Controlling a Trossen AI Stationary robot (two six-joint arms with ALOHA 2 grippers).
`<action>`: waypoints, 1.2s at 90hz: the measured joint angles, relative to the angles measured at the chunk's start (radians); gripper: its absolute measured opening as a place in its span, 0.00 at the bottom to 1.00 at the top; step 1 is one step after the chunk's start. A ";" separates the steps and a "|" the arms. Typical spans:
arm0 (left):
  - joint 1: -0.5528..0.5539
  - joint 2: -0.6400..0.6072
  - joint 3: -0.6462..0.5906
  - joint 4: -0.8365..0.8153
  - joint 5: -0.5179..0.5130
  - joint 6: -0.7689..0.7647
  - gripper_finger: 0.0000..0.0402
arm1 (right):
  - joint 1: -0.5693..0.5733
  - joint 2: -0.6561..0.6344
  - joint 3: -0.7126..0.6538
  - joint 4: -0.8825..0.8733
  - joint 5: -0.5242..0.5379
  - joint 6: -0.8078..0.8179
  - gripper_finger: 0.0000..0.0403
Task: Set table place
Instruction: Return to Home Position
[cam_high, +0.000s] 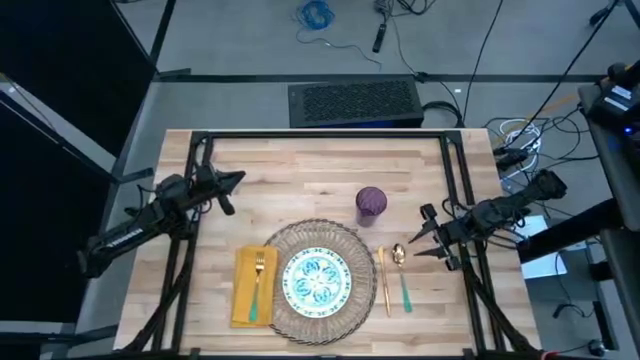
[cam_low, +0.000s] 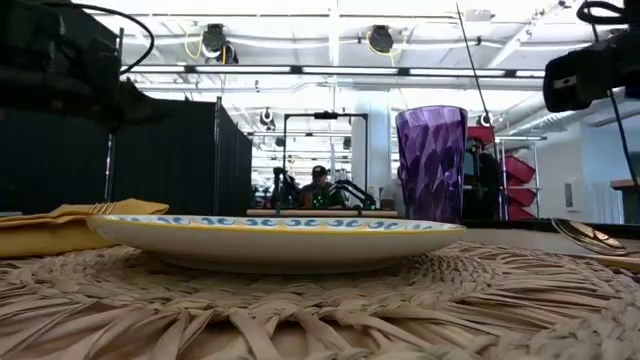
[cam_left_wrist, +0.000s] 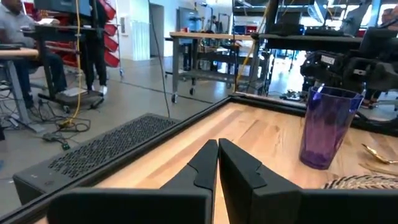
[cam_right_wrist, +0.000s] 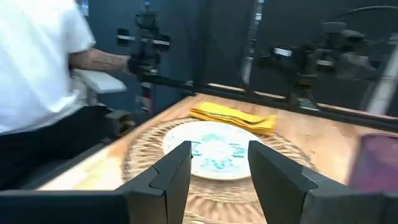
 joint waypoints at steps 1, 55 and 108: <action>0.000 0.000 0.000 0.000 0.000 0.000 0.00 | -0.010 0.002 0.000 0.000 0.000 0.000 0.36; 0.000 0.000 0.000 0.006 0.028 -0.001 0.00 | -0.370 0.075 0.002 -0.007 -0.133 0.023 0.36; 0.000 0.000 0.000 0.005 0.026 -0.001 0.00 | -0.371 0.075 0.002 -0.005 -0.132 0.079 0.36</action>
